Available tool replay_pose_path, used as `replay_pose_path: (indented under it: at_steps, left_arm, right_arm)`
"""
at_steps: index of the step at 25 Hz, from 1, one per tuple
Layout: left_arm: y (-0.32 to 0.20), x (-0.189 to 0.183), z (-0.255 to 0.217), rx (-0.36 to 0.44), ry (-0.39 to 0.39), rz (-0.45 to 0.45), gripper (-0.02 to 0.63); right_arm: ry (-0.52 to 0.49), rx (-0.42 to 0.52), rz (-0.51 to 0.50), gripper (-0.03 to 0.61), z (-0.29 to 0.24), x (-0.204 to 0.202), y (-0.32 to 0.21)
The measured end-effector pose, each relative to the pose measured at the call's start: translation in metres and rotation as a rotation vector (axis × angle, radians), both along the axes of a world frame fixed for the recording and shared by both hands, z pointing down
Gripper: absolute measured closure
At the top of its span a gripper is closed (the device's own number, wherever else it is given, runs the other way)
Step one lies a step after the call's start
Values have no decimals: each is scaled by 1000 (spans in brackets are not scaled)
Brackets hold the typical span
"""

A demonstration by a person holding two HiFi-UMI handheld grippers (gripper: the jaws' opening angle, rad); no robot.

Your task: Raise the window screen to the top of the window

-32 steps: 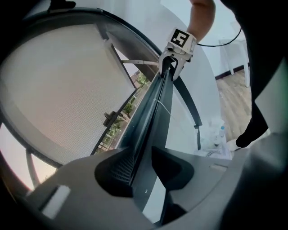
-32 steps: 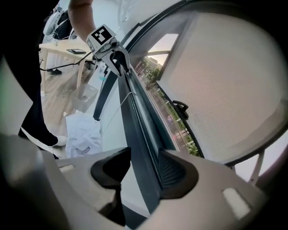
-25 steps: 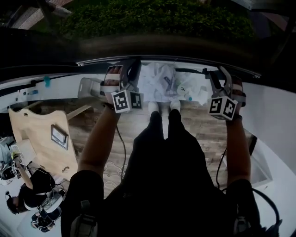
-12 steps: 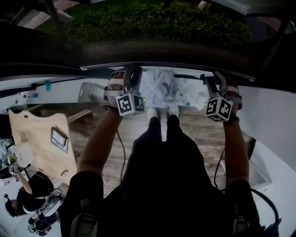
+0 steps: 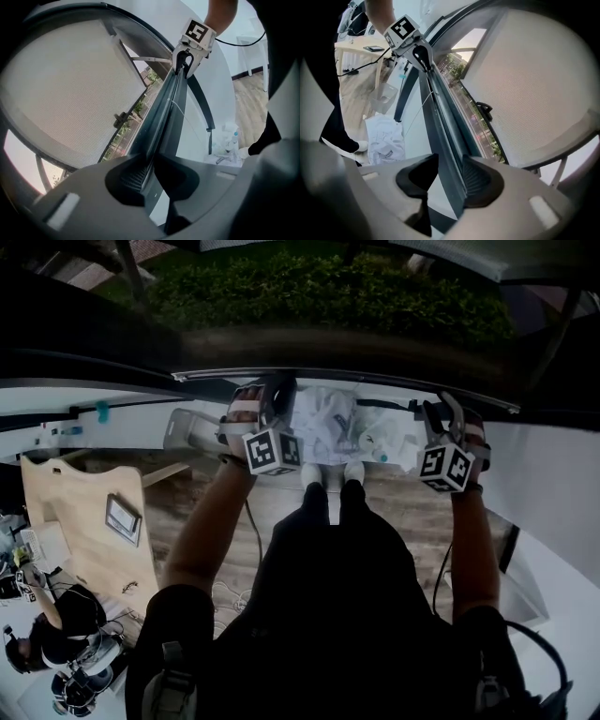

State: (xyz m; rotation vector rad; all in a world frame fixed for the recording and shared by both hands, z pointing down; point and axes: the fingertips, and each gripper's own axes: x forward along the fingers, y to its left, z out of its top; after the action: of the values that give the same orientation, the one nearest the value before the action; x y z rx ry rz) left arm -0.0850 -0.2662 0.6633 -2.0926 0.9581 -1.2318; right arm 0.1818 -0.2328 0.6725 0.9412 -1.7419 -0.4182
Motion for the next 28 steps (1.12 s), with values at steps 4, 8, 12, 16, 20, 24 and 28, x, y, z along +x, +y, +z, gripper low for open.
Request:
replay_pose_path:
  at_steps: [4, 8, 12, 16, 20, 24, 28]
  left_arm:
    - [-2, -1, -14, 24, 12, -4, 561]
    - [-5, 3, -44, 55, 16, -3, 561]
    - [-5, 1, -49, 51, 6, -5, 563]
    - [-2, -2, -55, 52, 5, -6, 563]
    - [1, -1, -64, 57, 3, -15, 563]
    - [1, -2, -80, 78, 30, -22, 561]
    - [1, -2, -99, 108, 46, -31, 560]
  right_arm:
    - [-33, 49, 7, 448, -18, 0, -5]
    - [-31, 105, 9, 475, -51, 4, -10]
    - [-31, 117, 12, 518, -60, 4, -11]
    - [0, 130, -2, 523, -66, 1, -9]
    - [20, 140, -15, 523, -75, 2, -6]
    - [8, 152, -14, 523, -91, 2, -4]
    - [-3, 181, -13, 528, -112, 3, -5]
